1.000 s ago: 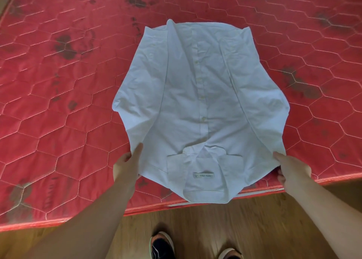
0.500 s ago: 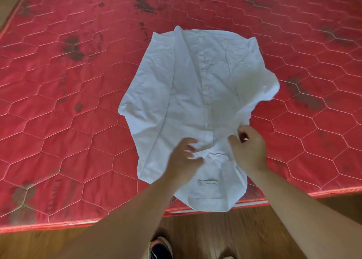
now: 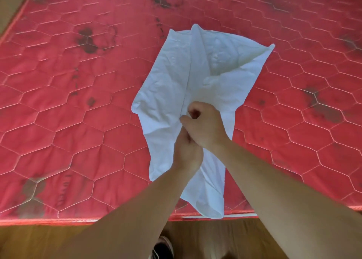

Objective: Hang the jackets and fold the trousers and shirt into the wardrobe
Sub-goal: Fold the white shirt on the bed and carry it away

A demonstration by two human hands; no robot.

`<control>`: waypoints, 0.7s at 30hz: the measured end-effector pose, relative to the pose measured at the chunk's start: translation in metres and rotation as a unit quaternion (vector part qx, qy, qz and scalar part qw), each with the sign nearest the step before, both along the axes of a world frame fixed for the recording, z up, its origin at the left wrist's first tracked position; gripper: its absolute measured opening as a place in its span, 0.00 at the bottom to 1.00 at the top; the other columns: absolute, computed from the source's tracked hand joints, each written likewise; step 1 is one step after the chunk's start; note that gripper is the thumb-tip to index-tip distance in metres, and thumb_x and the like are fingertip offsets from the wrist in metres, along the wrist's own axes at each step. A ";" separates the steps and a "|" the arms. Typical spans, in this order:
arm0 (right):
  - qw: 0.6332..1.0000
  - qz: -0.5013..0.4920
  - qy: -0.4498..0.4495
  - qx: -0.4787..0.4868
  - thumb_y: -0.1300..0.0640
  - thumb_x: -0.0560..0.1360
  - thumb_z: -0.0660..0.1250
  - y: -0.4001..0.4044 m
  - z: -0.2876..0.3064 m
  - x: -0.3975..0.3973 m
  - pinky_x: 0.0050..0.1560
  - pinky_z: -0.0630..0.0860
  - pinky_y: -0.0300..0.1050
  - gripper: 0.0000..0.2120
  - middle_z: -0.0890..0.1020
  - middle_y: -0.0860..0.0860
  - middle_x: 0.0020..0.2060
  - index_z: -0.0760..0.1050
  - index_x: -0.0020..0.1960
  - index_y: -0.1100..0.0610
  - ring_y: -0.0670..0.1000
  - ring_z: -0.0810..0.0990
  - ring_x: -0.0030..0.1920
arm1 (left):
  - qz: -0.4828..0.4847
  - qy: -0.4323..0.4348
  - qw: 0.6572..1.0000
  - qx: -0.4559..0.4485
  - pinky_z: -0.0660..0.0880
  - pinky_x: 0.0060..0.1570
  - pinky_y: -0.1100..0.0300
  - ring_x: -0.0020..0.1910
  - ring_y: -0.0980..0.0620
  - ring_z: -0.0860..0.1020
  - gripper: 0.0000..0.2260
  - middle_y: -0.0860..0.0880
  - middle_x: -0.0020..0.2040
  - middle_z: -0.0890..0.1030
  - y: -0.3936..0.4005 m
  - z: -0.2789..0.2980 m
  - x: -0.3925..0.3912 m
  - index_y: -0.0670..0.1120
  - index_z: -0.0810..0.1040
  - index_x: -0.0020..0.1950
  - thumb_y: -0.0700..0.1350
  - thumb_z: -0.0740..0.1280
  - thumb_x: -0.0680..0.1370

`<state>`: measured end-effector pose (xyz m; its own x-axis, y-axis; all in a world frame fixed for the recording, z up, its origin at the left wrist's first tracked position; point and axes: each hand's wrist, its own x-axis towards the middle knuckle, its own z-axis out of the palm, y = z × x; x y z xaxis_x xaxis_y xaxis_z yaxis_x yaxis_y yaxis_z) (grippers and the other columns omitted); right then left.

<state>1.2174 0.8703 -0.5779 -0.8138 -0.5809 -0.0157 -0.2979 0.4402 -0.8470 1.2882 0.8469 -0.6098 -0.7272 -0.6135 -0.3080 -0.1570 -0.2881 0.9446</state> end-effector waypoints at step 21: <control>0.951 -0.024 -0.051 0.303 0.42 0.77 0.57 -0.036 -0.077 -0.017 0.42 0.74 0.48 0.28 0.82 0.57 0.32 0.78 0.35 0.65 0.57 0.80 0.37 | -0.117 -0.297 0.947 0.030 0.77 0.35 0.59 0.34 0.49 0.77 0.10 0.47 0.36 0.78 -0.106 -0.054 0.084 0.38 0.83 0.45 0.43 0.66 0.74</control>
